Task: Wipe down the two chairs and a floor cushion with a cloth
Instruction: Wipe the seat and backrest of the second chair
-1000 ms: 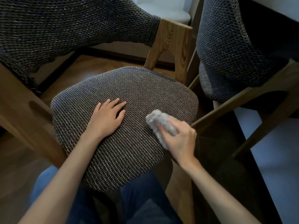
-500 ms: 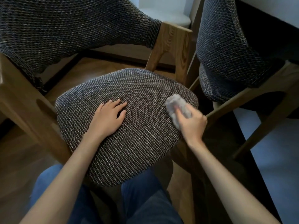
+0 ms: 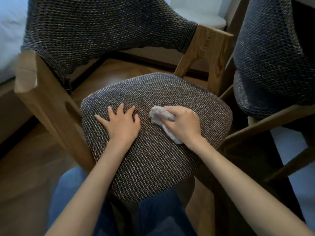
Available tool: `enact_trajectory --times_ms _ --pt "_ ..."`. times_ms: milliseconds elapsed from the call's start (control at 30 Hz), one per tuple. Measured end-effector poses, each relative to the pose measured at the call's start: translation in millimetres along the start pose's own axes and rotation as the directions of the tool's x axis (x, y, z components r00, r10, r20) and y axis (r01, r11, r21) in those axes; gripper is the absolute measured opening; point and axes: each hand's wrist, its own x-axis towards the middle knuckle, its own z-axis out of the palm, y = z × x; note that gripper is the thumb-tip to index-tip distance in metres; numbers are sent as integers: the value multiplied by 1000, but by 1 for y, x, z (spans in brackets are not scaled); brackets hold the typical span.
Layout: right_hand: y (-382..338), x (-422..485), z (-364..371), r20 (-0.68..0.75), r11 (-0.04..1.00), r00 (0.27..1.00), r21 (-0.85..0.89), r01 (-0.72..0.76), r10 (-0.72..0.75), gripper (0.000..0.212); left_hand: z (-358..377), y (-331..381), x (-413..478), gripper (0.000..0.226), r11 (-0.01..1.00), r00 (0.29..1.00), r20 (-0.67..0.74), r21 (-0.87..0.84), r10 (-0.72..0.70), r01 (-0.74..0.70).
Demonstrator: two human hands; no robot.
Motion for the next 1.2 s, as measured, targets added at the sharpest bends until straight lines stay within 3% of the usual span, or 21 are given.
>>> enact_trajectory --times_ms 467,567,733,900,1000,1200 --pt "-23 210 143 136 998 989 48 49 -55 28 7 -5 9 41 997 984 -163 -17 -73 71" --pt "-24 216 147 148 998 987 31 57 -61 30 7 -8 13 40 994 980 -172 -48 -105 98" --pt "-31 171 112 270 967 931 140 215 -246 36 2 -12 18 40 990 981 -148 -88 -127 115" --pt "-26 120 87 239 933 911 222 285 -335 50 -1 -20 12 44 991 983 -128 -38 -131 127" --pt "-27 142 97 201 951 932 133 279 -301 33 -3 -25 12 49 990 981 -127 -7 -144 144" --pt "-33 222 149 161 998 985 37 57 -62 34 -3 -41 9 49 974 966 -140 -92 -219 207"
